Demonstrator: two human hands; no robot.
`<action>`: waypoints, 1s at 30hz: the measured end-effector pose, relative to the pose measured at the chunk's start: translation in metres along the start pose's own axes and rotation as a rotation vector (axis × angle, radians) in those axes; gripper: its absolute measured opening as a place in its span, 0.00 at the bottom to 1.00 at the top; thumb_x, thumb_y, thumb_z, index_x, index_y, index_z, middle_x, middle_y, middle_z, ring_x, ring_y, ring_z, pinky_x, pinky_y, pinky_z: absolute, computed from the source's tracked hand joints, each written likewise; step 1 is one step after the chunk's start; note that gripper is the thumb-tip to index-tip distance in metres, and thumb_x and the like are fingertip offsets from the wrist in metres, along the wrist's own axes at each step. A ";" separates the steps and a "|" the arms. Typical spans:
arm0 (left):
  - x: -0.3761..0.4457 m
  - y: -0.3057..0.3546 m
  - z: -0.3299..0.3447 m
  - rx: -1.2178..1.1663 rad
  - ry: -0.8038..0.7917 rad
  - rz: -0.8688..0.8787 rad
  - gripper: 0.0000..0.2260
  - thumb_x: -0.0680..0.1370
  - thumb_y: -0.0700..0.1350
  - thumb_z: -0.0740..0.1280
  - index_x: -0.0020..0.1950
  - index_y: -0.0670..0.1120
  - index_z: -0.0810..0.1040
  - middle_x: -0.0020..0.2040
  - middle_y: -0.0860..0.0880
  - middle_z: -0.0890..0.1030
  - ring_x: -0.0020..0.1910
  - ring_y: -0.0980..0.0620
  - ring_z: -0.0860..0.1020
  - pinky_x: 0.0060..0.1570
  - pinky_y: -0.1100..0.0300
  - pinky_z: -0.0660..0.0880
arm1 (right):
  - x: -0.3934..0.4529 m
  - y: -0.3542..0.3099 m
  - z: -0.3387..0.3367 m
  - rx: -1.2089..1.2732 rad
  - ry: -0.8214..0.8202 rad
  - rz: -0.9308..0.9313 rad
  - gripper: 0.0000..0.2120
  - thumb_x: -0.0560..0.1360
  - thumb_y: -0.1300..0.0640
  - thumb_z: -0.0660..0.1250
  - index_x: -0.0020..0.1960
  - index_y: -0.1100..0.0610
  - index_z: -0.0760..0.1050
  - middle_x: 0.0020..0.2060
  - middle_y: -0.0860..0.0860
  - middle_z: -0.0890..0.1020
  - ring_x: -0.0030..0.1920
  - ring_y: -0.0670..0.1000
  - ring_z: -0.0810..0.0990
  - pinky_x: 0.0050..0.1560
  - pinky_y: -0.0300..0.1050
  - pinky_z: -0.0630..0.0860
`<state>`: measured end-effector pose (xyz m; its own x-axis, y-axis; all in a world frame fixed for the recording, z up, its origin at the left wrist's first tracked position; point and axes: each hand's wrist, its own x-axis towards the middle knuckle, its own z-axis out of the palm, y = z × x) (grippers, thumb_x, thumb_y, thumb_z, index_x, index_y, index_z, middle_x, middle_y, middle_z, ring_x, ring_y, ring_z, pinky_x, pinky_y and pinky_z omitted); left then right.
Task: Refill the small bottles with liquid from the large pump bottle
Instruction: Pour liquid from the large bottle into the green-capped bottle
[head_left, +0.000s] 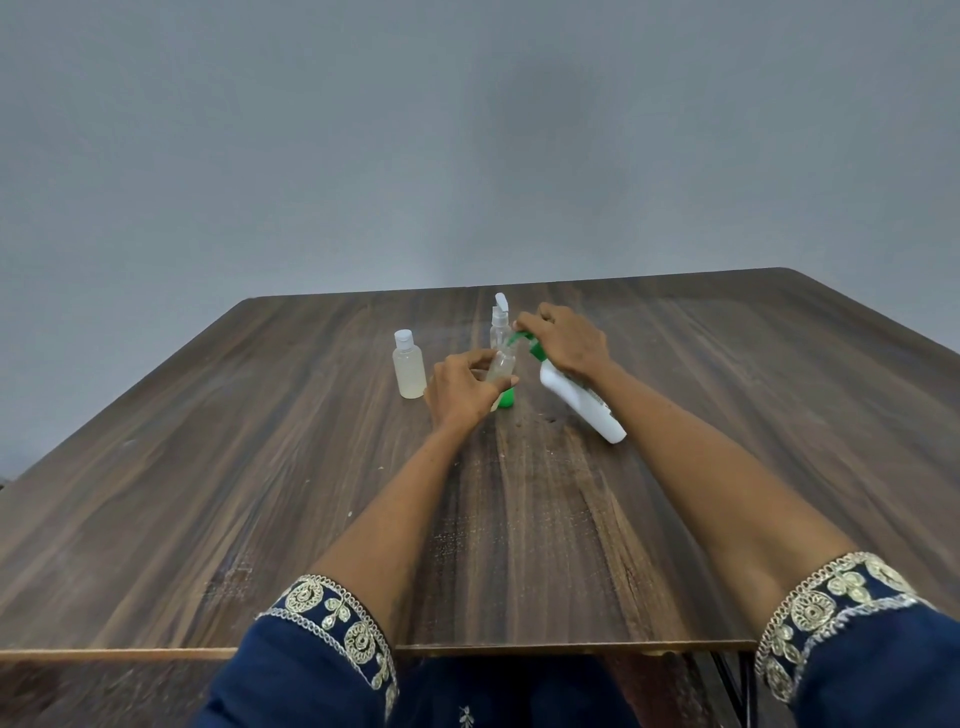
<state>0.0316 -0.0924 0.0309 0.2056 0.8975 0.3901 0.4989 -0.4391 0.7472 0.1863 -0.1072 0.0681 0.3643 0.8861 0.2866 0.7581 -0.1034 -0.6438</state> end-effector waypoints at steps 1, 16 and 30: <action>0.000 0.000 0.001 0.002 -0.003 0.003 0.22 0.66 0.53 0.76 0.58 0.49 0.80 0.50 0.51 0.84 0.48 0.56 0.81 0.47 0.57 0.77 | -0.001 0.000 0.000 0.011 0.019 -0.001 0.19 0.77 0.43 0.59 0.40 0.58 0.73 0.35 0.47 0.74 0.36 0.48 0.70 0.36 0.44 0.62; 0.000 0.003 0.000 -0.011 0.018 -0.002 0.21 0.66 0.53 0.77 0.56 0.50 0.81 0.49 0.51 0.84 0.46 0.56 0.81 0.46 0.58 0.77 | -0.001 0.001 -0.001 -0.016 0.009 0.003 0.20 0.76 0.39 0.59 0.43 0.57 0.72 0.38 0.48 0.76 0.41 0.50 0.73 0.37 0.44 0.62; 0.001 0.007 0.000 -0.022 0.015 -0.007 0.21 0.66 0.53 0.77 0.57 0.50 0.81 0.49 0.52 0.84 0.46 0.57 0.80 0.45 0.61 0.75 | -0.001 -0.001 -0.005 -0.032 0.012 -0.044 0.22 0.76 0.40 0.55 0.42 0.58 0.73 0.36 0.48 0.75 0.41 0.52 0.73 0.35 0.44 0.61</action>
<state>0.0355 -0.0941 0.0361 0.1898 0.9000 0.3924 0.4820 -0.4336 0.7613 0.1878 -0.1102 0.0716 0.3363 0.8847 0.3228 0.7905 -0.0788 -0.6074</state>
